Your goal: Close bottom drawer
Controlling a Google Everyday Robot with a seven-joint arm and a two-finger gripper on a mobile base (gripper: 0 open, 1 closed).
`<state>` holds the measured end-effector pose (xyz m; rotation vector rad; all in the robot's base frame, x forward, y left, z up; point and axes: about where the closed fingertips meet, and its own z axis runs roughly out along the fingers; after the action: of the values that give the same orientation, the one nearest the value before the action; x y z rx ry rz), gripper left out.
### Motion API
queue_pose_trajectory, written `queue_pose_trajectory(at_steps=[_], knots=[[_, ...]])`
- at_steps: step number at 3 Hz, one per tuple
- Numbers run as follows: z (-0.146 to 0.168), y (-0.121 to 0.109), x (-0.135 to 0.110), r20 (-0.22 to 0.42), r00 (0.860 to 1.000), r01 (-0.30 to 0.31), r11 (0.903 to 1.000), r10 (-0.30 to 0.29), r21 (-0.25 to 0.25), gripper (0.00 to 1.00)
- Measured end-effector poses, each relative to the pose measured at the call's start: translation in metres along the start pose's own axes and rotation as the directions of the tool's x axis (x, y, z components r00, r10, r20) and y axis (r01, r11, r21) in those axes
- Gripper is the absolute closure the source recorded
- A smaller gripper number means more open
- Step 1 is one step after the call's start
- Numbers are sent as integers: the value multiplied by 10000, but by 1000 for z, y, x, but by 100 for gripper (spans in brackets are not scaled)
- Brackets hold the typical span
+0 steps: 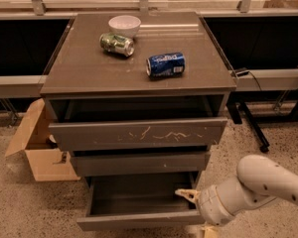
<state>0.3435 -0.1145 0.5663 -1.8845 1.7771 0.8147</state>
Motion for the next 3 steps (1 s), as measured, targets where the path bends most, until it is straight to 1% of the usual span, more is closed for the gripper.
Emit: queue_pose_trajectory(at_steps=[1, 2, 3], knots=[[12, 2, 6, 196, 9997, -136, 9997, 140, -206, 0], [12, 2, 6, 197, 9997, -137, 9997, 141, -207, 0], [36, 2, 30, 603, 9973, -397, 9978, 429, -531, 0]])
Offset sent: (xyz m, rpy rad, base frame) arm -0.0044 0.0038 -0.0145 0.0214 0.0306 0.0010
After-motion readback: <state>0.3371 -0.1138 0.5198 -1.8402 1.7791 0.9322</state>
